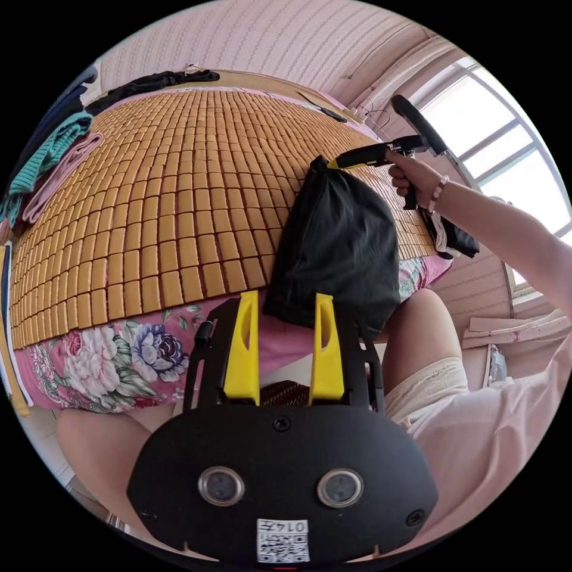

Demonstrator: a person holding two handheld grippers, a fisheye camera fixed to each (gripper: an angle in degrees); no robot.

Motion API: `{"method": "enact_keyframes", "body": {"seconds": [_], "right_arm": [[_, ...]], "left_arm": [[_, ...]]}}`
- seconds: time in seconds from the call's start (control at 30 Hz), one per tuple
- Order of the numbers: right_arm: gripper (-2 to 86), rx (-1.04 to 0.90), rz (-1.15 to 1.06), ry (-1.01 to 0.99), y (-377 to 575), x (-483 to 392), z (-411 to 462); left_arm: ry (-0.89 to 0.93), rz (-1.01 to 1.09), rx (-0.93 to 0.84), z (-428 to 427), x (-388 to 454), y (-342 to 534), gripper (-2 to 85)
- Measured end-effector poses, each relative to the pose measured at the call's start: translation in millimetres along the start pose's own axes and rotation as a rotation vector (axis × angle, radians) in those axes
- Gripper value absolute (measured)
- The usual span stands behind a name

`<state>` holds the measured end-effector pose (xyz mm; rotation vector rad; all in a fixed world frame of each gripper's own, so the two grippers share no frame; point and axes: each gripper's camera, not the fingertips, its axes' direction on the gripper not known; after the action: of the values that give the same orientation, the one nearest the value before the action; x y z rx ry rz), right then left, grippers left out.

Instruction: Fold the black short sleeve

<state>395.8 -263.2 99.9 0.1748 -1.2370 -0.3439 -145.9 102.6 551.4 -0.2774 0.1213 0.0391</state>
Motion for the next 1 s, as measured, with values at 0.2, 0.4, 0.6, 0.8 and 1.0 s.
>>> {"method": "enact_keyframes", "body": {"seconds": [0.2, 0.4, 0.6, 0.8, 1.0], "right_arm": [[0.9, -0.057, -0.088, 0.067, 9, -31, 20], [1.2, 0.043, -0.042, 0.006, 40, -35, 7], [11.8, 0.064, -0.073, 0.056, 43, -47, 5], [5.9, -0.051, -0.076, 0.041, 48, -59, 38], [1.1, 0.116, -0.031, -0.022, 108, -57, 13]], "left_arm": [[-0.081, 0.030, -0.050, 14, 11, -11, 8.1], [-0.046, 0.059, -0.075, 14, 19, -12, 0.9], [-0.050, 0.053, -0.061, 17, 18, -6, 0.5], [-0.022, 0.012, -0.074, 20, 11, -2, 1.5], [-0.019, 0.094, -0.078, 24, 8, 8, -0.3]]}}
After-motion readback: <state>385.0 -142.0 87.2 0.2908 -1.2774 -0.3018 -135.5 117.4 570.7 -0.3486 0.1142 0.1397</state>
